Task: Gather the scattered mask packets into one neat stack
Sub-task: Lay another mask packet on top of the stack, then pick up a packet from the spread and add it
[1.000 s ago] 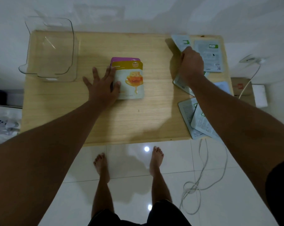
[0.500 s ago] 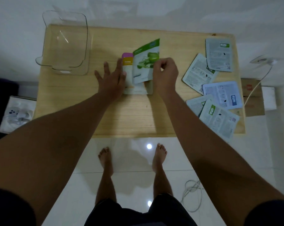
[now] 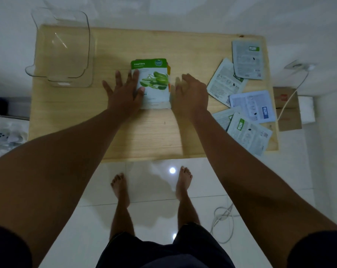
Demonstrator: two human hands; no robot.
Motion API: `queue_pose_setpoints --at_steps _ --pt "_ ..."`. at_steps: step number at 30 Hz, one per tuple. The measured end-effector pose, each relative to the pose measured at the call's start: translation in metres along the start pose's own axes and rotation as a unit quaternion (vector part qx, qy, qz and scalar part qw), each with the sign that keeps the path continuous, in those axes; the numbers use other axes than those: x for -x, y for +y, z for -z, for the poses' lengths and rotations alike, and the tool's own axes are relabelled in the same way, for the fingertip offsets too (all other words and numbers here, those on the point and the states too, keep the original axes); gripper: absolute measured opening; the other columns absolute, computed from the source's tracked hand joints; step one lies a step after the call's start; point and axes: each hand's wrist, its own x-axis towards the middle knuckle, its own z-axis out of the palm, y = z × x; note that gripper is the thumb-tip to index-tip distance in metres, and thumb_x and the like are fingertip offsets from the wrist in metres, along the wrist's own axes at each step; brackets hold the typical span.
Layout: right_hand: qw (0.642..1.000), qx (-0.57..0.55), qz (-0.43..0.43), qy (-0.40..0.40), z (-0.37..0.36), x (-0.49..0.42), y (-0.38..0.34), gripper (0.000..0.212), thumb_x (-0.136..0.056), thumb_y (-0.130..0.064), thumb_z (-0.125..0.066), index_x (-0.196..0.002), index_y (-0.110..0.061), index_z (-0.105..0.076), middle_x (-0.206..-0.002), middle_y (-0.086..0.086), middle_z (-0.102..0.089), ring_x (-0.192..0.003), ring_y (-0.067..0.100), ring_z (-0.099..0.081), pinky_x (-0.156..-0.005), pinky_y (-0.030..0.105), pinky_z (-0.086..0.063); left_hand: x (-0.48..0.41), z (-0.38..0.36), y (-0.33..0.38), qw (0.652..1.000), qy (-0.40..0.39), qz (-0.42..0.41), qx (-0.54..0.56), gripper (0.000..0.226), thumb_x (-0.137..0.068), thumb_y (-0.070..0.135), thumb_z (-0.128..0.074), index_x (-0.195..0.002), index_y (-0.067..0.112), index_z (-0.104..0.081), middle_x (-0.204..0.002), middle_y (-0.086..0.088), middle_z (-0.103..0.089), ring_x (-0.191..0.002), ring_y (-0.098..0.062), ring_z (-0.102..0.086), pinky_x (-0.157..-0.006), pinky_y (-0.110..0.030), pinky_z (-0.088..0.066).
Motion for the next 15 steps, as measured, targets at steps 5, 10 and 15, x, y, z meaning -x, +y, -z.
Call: queue_pose_setpoints --at_steps 5,10,15 --pt "0.976 0.131 -0.17 -0.047 0.018 -0.031 0.047 0.081 -0.092 -0.054 -0.051 -0.148 -0.001 -0.026 -0.159 0.023 -0.019 -0.148 0.04 -0.018 -0.118 0.051 -0.028 -0.002 0.003 0.004 1.0 -0.011 0.014 0.009 0.065 -0.098 0.051 -0.028 -0.156 0.028 -0.01 -0.164 0.001 -0.017 -0.151 -0.038 0.001 -0.111 -0.07 0.007" --pt "0.966 0.146 -0.198 -0.077 0.024 -0.037 0.068 0.088 -0.092 -0.058 -0.051 -0.147 0.006 -0.025 -0.159 0.026 -0.017 -0.146 0.045 -0.019 -0.117 0.053 -0.03 -0.005 0.003 0.008 1.0 -0.02 0.02 0.011 0.066 -0.097 0.052 -0.028 -0.156 0.028 -0.01 -0.164 0.0 -0.016 -0.15 -0.04 0.002 -0.111 -0.071 0.005" --pt "0.978 0.142 -0.144 -0.051 0.026 -0.027 0.065 0.056 -0.099 -0.029 -0.041 -0.139 0.011 -0.036 -0.146 0.032 -0.037 -0.127 0.046 -0.048 -0.102 0.053 -0.048 -0.005 0.003 0.01 0.999 -0.025 0.024 -0.001 0.065 -0.098 0.05 -0.028 -0.156 0.026 -0.01 -0.164 -0.001 -0.016 -0.15 -0.041 0.0 -0.11 -0.072 0.003"
